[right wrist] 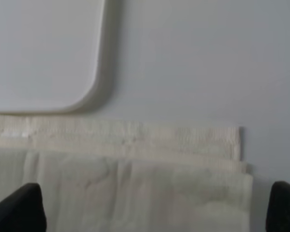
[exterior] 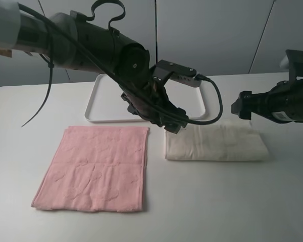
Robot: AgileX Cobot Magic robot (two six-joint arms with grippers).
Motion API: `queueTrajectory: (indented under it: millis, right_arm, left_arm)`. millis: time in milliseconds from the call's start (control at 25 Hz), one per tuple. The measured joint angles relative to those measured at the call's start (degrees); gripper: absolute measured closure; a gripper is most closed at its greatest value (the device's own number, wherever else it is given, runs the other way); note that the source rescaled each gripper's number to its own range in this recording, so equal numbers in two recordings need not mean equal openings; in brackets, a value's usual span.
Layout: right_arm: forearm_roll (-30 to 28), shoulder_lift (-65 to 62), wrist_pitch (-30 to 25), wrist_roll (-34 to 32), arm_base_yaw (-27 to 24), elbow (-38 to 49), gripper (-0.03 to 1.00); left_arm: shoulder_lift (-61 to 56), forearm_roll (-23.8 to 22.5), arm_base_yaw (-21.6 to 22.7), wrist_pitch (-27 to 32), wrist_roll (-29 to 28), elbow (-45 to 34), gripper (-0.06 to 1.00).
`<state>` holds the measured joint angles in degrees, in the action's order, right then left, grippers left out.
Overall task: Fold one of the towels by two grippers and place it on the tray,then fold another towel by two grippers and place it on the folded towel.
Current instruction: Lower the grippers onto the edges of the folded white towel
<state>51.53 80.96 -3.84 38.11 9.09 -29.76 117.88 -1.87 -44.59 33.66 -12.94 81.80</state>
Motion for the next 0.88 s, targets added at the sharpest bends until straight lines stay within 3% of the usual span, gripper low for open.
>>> queueTrajectory:
  millis: [160, 360, 680, 880]
  right_arm:
    - [-2.9, 2.9, -11.1, -1.8, -7.1, -4.3, -0.02]
    - [-17.6, 7.8, -20.5, -9.8, -8.6, -10.1, -0.02]
    - [-35.6, 9.5, -26.2, -24.6, -8.6, -14.5, -0.02]
    - [-38.1, 11.1, -28.2, -27.8, -8.6, -15.5, -0.02]
  left_arm:
    - [0.2, 4.7, 4.1, 0.6, 0.0, 0.0, -0.05]
    - [5.0, 8.9, 6.3, 9.9, 4.4, 6.2, -0.05]
    - [11.7, 9.5, 6.3, 18.6, 5.1, 19.3, -0.05]
    - [15.9, 8.5, 5.8, 24.4, 3.6, 23.4, -0.06]
